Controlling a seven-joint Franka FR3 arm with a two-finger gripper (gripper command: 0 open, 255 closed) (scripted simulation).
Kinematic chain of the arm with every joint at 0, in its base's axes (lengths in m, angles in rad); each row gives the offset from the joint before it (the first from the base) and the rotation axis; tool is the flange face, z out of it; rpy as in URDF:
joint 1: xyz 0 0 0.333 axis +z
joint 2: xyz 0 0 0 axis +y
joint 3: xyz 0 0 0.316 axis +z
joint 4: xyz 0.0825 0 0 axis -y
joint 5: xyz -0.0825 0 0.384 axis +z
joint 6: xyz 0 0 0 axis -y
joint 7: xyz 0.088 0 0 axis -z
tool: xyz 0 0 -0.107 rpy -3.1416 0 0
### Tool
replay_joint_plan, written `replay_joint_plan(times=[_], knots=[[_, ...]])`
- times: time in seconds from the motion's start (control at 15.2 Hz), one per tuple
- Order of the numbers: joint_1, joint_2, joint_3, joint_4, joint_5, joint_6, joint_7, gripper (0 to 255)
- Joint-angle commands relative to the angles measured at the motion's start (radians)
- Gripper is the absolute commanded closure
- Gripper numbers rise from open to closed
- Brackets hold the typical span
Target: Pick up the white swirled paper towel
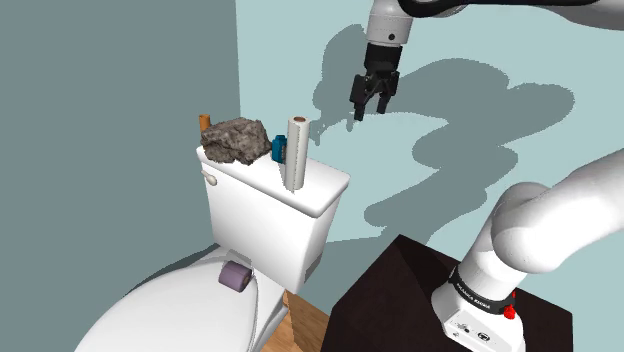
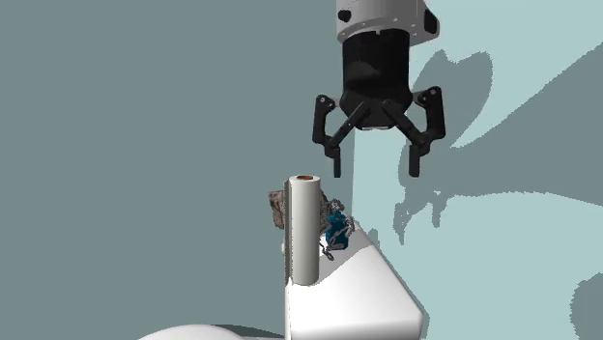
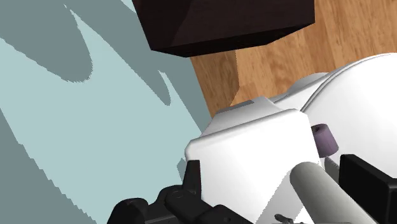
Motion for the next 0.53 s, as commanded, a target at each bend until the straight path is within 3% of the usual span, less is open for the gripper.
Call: replay_joint_plan(times=[0.0, 0.46], knots=[[0.007, 0.066, 0.026, 0.036, 0.007, 0.035, 0.034, 0], [0.030, 0.293, 0.104, 0.211, -0.004, 0.104, 0.143, 0]])
